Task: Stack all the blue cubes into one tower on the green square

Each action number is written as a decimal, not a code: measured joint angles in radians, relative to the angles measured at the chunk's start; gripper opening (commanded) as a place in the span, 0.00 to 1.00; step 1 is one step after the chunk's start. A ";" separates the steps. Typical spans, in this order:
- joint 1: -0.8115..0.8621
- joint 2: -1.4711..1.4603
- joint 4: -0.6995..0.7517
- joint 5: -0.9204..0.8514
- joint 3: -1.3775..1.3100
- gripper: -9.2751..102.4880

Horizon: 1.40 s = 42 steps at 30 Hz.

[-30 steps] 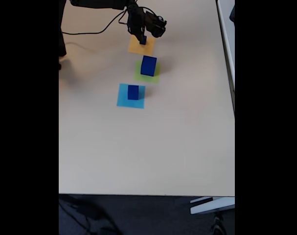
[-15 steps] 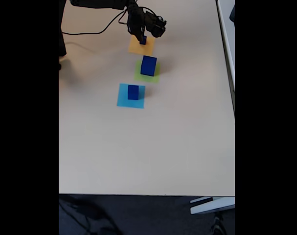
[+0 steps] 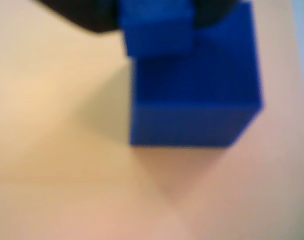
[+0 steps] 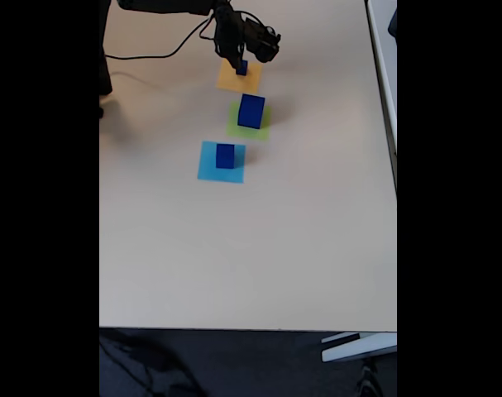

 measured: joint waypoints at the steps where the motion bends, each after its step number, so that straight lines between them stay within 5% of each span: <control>1: -0.005 0.000 0.000 0.002 -0.005 0.13; 42: -0.029 -0.028 0.018 0.055 -0.078 0.12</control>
